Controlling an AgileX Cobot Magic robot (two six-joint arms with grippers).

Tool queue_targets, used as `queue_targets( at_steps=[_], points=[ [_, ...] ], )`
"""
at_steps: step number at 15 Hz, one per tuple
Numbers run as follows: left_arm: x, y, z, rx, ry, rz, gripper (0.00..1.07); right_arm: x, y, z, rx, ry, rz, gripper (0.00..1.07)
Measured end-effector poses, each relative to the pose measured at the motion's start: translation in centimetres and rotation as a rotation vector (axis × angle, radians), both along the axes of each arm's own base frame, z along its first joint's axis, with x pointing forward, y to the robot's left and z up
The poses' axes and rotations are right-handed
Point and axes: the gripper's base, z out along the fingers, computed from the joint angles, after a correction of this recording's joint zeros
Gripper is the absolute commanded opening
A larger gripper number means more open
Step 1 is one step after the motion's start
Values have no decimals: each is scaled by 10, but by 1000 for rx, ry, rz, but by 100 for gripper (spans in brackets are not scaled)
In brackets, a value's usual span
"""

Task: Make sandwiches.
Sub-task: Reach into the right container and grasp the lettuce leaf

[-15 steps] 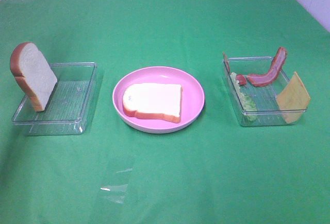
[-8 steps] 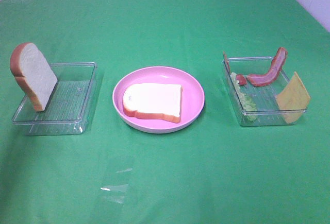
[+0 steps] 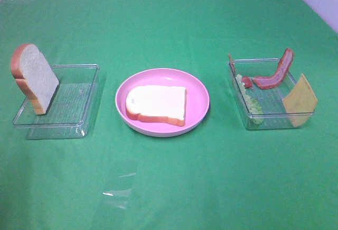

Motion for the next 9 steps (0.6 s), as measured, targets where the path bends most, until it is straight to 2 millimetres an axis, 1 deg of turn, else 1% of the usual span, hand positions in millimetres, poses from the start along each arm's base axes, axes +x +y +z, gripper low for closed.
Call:
queue_targets(
  at_steps=[1, 2, 3, 7, 9],
  points=[
    [-10, -1, -2, 2, -33, 0, 100, 0, 0, 0, 0, 0, 0, 96],
    [-25, -1, -9, 11, -89, 3, 100, 0, 0, 0, 0, 0, 0, 96],
    [-36, -2, -16, 17, -138, 4, 100, 0, 0, 0, 0, 0, 0, 96],
    [-68, -6, -52, 9, -294, -1, 100, 0, 0, 0, 0, 0, 0, 96],
    [-83, -10, -53, -14, -433, -13, 100, 0, 0, 0, 0, 0, 0, 96]
  ],
)
